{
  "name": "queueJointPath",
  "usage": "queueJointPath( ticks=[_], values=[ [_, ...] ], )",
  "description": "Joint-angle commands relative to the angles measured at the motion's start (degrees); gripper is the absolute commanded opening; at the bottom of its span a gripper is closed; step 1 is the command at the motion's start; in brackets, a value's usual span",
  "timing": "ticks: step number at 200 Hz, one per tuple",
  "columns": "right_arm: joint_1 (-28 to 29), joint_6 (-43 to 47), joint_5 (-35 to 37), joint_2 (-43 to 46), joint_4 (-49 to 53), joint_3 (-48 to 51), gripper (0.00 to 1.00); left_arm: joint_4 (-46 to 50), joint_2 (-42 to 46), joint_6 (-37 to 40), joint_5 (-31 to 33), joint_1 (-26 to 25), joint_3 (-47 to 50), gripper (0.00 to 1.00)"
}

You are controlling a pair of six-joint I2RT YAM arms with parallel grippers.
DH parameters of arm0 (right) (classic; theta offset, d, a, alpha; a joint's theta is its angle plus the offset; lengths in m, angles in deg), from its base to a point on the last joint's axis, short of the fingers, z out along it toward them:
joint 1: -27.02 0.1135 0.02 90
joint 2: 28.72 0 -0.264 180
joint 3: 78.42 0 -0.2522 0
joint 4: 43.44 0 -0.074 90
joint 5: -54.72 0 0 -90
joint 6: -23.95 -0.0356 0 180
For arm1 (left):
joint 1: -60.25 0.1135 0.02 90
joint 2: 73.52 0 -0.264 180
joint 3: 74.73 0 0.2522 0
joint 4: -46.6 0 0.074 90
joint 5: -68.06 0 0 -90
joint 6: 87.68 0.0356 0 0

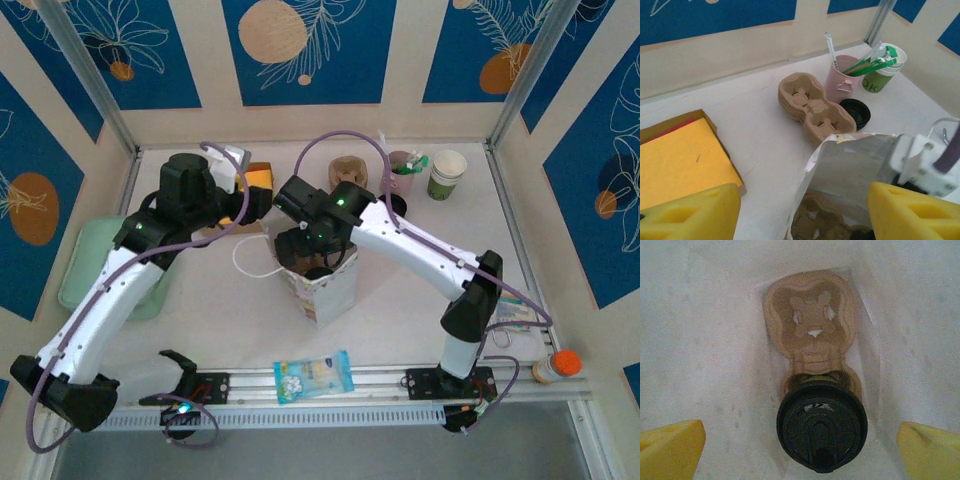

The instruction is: Pack the takeout coffee

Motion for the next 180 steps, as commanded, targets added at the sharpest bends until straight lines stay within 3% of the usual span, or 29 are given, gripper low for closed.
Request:
queueJointPath(
  ticks=[1, 61, 92, 125, 180],
  values=[
    [0.35, 1.89, 0.86, 3.07, 2.08, -3.39, 0.99, -3.01, 2.69, -4.43, 3.31, -0.23, 2.64, 0.69],
    [-0.25, 3.93, 3.65, 7.32, 2.52, -7.83, 0.99, -4.66, 11.02, -11.46, 11.73, 3.43, 12.09, 0.68],
    [-2.71, 3.85, 5.73, 12.06, 1.37, -6.14, 0.99, -7.04, 13.82, -17.7, 12.14, 6.65, 19.21, 0.63],
    [-8.41, 2.94, 4.81, 19.76, -1.6, 0.58, 0.99, -10.03, 15.13, -22.26, 12.65, 8.07, 26.89, 0.62],
    [-21.81, 0.36, -3.26, 30.8, -5.65, 16.48, 0.99, -17.33, 9.5, -26.57, 6.78, 8.6, 34.12, 0.59]
  ],
)
